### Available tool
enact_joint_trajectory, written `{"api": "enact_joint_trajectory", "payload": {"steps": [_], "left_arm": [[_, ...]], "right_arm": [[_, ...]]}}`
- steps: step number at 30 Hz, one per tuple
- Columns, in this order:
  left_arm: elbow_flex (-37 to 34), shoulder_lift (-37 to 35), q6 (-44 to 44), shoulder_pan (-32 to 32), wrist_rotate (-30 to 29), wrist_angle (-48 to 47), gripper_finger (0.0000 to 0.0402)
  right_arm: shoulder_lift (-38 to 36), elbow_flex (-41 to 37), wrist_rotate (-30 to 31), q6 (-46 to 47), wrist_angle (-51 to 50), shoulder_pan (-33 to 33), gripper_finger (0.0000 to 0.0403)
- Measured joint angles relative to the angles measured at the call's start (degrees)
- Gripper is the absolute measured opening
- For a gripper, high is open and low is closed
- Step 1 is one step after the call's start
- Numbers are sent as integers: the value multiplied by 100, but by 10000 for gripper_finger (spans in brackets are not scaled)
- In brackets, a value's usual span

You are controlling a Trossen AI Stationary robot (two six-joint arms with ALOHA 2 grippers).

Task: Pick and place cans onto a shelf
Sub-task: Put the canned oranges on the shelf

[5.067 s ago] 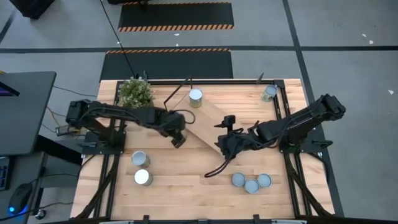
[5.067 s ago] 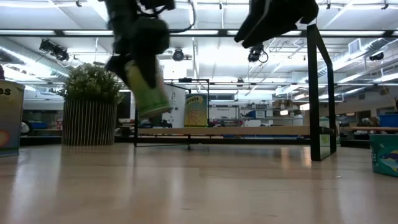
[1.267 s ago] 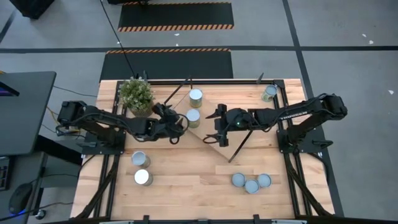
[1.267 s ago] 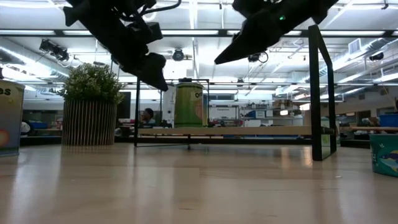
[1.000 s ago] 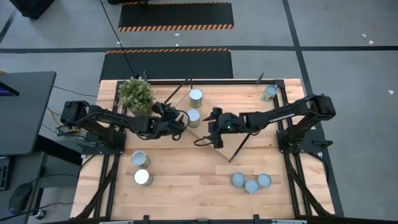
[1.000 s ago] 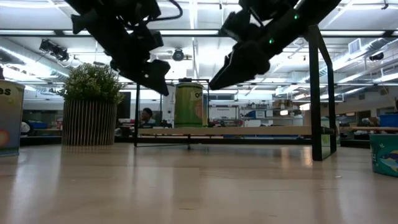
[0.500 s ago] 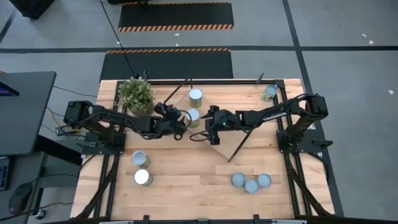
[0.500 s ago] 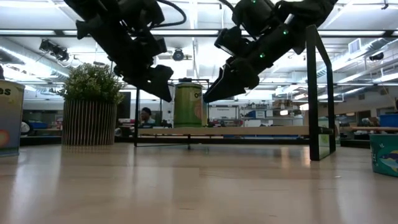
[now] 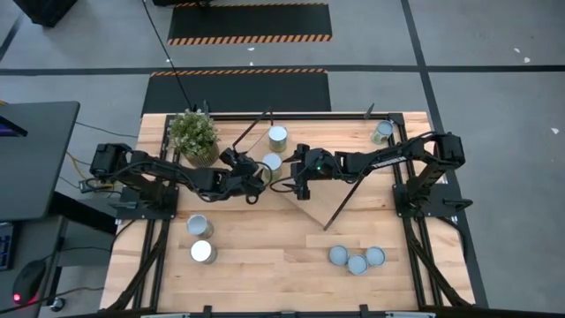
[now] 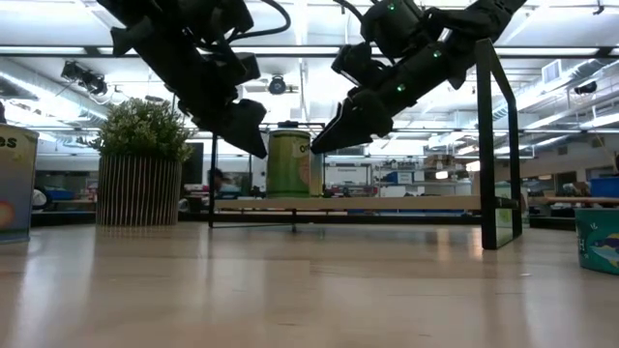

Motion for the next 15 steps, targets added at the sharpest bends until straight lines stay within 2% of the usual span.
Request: {"api": "enact_joint_trajectory", "payload": {"steps": [3, 8, 13, 15], "left_arm": [[2, -40, 16, -12, -33, -134, 389], [7, -67, -84, -15, -104, -462, 389], [7, -81, -360, 63, -396, -480, 389], [7, -81, -307, 105, -399, -305, 389]], "right_arm": [[-60, 0, 165, -21, -100, -29, 373], [-259, 4, 112, -14, -435, -26, 373], [-293, 4, -584, 103, -510, -20, 373], [-289, 4, -671, 90, -501, -18, 373]]}}
